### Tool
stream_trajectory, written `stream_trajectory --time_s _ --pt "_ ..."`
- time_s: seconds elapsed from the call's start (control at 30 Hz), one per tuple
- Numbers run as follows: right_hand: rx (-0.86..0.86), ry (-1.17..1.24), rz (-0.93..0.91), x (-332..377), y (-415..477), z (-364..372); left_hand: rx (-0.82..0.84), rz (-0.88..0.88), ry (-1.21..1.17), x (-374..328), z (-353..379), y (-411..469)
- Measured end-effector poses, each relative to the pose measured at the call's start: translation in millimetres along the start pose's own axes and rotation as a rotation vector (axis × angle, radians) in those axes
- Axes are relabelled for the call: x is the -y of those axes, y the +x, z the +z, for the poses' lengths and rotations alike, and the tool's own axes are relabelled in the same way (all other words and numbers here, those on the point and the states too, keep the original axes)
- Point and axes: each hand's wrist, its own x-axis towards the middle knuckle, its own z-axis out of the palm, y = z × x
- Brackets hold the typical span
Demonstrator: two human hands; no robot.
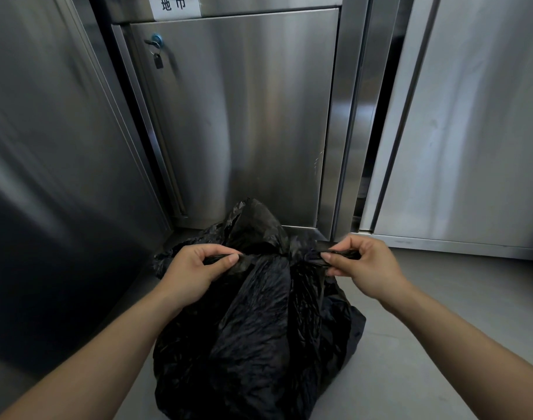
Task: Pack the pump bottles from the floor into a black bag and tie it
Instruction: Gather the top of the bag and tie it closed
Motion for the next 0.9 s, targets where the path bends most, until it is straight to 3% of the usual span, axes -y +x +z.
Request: stream_trajectory --time_s 0.27,0.33,0.47,0.57,0.7,0.9 --pt "-0.065 0.057 0.074 -12.0 6.4 -26.1 -0.157 -0.025 -0.012 17.7 -13.2 5.3" --pt "0.020 -0.018 0.086 -12.8 6.0 -28.0 -0.129 -0.019 -0.028 18.0 -11.1 3.9" --pt "0.355 -0.304 0.183 -3.7 2.7 -37.3 -0.003 -0.039 0.015 16.2 -10.3 2.5" --pt "0.441 -0.485 0.189 -0.3 2.8 -30.3 -0.028 -0.068 0.052 16.8 -5.0 0.0" --pt "0.274 -0.535 0.079 -8.4 5.6 -9.4 -0.047 -0.090 0.183 25.1 2.1 -1.8" --pt "0.066 -0.451 0.020 -30.0 5.6 6.5 0.038 -0.131 0.159 32.4 6.4 -2.7"
